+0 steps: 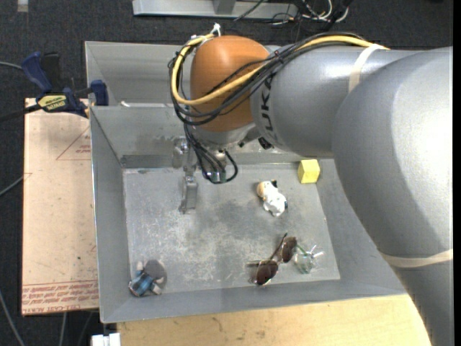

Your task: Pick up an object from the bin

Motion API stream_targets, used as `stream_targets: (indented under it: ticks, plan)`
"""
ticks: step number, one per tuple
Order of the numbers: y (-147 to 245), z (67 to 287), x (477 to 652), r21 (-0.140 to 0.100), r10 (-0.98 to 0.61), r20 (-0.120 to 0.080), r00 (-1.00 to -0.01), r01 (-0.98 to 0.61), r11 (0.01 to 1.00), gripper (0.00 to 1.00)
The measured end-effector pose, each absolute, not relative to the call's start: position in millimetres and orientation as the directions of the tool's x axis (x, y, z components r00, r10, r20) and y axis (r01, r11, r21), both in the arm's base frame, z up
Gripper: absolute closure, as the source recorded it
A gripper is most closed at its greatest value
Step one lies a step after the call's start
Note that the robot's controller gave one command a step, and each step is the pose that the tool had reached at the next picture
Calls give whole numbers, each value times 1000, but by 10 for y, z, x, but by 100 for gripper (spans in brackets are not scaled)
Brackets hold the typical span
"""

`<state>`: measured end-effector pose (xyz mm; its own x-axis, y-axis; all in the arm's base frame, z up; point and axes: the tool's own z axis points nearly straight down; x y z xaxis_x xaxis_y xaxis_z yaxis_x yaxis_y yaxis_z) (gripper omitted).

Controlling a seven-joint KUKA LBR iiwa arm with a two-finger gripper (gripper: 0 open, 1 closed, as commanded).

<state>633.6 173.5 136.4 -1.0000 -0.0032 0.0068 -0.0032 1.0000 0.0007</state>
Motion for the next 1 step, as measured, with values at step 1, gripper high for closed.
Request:
stream_targets:
  ticks: [1]
  plan:
    - [1728, 1417, 6357, 2, -1, -1, -1000, -1, 1000, 0]
